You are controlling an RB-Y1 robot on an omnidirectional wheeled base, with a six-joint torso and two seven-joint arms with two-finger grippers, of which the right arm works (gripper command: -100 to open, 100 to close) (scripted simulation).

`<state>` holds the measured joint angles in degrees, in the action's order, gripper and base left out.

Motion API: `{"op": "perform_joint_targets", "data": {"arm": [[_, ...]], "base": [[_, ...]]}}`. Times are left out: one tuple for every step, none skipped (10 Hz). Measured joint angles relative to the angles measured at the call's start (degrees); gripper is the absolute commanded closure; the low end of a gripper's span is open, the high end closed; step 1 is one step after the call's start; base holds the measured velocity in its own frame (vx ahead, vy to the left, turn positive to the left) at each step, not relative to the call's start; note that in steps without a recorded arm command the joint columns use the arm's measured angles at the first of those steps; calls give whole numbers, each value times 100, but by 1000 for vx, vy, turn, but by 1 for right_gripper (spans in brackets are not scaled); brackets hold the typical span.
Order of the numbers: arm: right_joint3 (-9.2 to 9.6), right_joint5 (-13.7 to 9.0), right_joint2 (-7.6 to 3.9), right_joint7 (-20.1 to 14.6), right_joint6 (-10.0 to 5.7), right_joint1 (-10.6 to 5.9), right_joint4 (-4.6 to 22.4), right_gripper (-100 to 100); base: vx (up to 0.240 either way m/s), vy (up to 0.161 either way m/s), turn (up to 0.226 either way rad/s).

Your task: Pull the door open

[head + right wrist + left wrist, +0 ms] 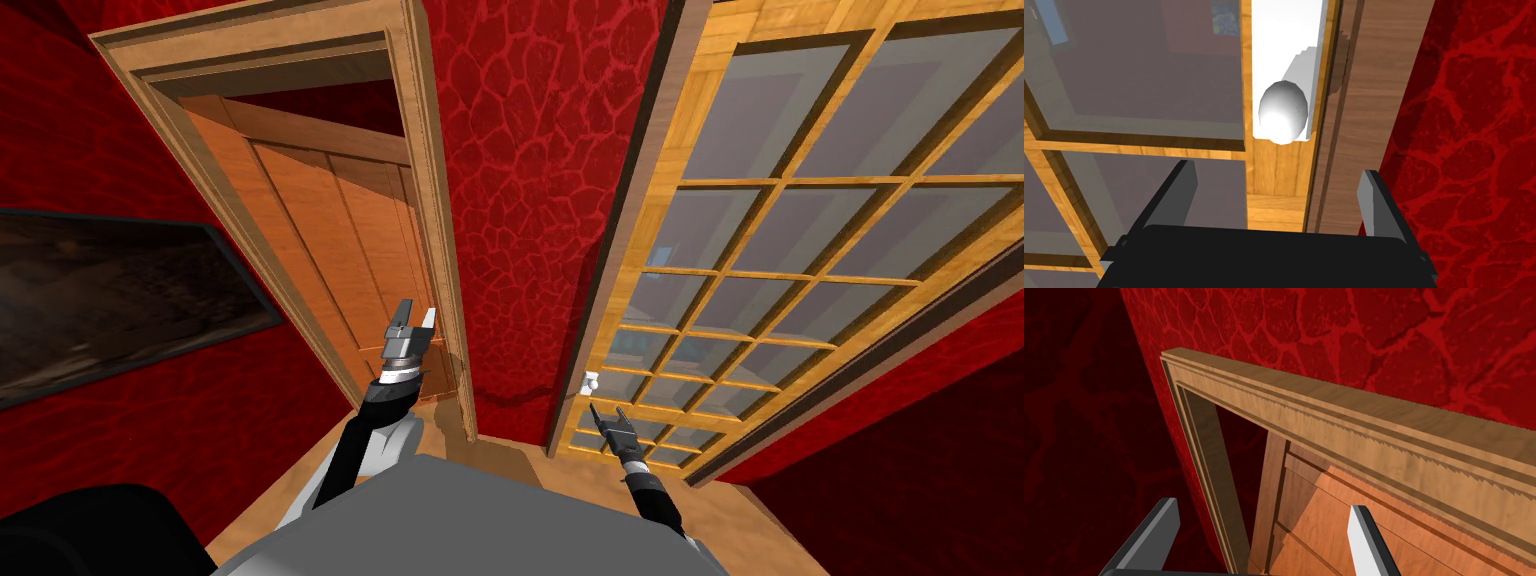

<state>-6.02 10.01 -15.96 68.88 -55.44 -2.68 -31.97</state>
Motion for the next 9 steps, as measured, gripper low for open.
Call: {"op": "perform_joint_targets", "data": {"arm": [[-13,-29,-9,-6,23,21,-47,-100],[-30,-59,-22,-3,7,-18,22,-100],[-46,-86,-36,-2,-23,-44,79,-100],[-54,-105,-40,-5,-18,-25,50,-100],[-47,-102,-36,-9,-37,6,52,100],[-46,-101,-33,-7,-33,-7,53,100],[-58,-107,-45,-5,-20,-19,51,100],[-55,-105,-41,-3,-19,-25,49,100],[-54,-104,-39,-2,-19,-26,49,100]], "base": [[195,23,50],[202,16,47],[185,13,45],[54,9,-37],[-27,7,22],[-25,-7,6],[-11,-7,11],[0,0,0],[0,0,0]]}}
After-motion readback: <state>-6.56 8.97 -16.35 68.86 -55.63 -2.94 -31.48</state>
